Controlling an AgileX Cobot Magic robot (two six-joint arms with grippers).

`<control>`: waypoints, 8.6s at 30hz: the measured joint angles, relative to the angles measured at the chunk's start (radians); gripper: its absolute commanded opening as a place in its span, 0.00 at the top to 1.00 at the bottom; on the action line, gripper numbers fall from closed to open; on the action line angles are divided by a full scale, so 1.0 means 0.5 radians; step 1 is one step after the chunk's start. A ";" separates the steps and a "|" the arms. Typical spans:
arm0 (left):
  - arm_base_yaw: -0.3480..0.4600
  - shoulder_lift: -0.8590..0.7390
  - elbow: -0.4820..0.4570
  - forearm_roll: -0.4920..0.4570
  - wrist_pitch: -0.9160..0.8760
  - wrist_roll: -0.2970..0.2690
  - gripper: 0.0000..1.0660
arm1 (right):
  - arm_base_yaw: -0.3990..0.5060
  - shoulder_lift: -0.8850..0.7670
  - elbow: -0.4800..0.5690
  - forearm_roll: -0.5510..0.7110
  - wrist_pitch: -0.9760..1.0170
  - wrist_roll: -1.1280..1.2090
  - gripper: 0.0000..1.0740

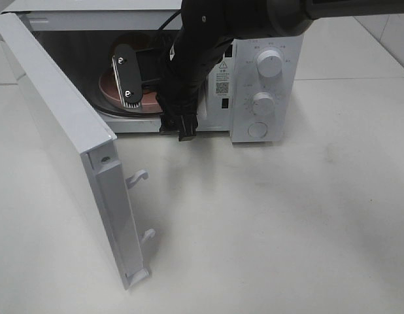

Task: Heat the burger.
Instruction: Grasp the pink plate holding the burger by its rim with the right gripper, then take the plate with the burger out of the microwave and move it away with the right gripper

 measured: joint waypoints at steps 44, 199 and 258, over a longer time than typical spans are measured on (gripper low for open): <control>0.000 0.000 0.000 0.002 0.000 0.000 0.05 | -0.072 0.564 -0.734 -0.158 0.244 0.206 1.00; 0.000 -0.002 0.000 0.002 0.000 0.000 0.05 | 0.038 -2.616 2.598 -0.826 0.052 0.938 1.00; 0.000 -0.002 0.000 0.002 0.000 0.000 0.05 | 0.036 -1.302 2.142 -1.566 0.740 4.024 1.00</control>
